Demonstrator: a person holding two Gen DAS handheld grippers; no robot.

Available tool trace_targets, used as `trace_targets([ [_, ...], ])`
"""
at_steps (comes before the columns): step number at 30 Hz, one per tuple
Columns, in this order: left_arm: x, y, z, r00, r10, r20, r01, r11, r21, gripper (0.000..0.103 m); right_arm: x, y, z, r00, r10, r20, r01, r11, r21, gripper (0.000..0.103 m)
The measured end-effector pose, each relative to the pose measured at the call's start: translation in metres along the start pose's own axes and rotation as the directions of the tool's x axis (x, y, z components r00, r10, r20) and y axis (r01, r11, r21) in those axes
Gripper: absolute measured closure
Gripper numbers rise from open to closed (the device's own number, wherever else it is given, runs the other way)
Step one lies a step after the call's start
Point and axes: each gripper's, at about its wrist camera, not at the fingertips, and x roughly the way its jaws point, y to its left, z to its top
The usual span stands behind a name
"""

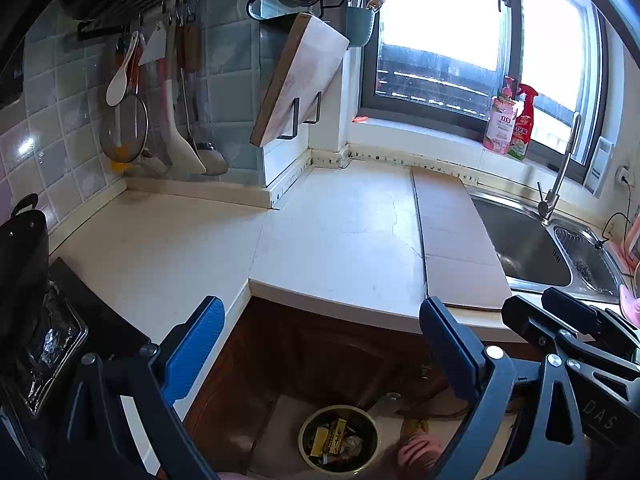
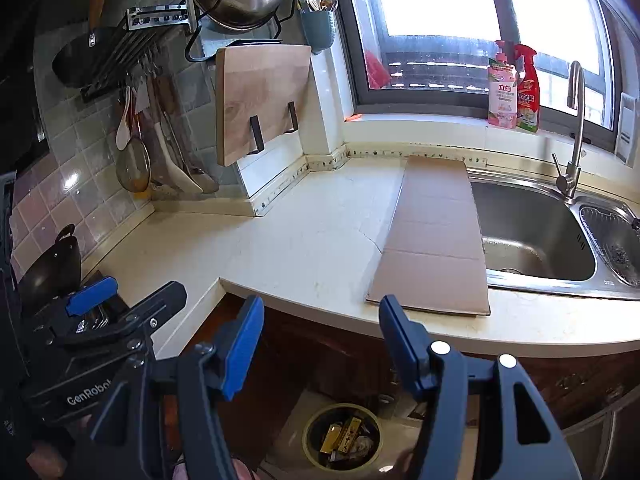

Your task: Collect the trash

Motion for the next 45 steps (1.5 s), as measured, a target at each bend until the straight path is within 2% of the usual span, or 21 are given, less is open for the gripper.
trace_targets([
  [16, 0.0, -0.003, 0.004, 1.0, -0.001, -0.003, 0.001, 1.0, 0.031, 0.006, -0.005, 0.0, 0.001, 1.0, -0.017, 0.01, 0.017, 1.0, 0.015, 0.042],
  [26, -0.006, -0.006, 0.01, 1.0, -0.013, 0.025, 0.011, 0.999, 0.045, 0.006, -0.015, 0.001, 0.004, 0.998, -0.033, 0.047, 0.031, 0.999, 0.024, 0.043],
  [45, -0.004, -0.01, 0.009, 1.0, -0.015, 0.011, 0.014, 0.998, 0.066, 0.007, -0.016, 0.0, 0.001, 0.998, -0.048, 0.038, 0.047, 0.998, 0.03, 0.043],
])
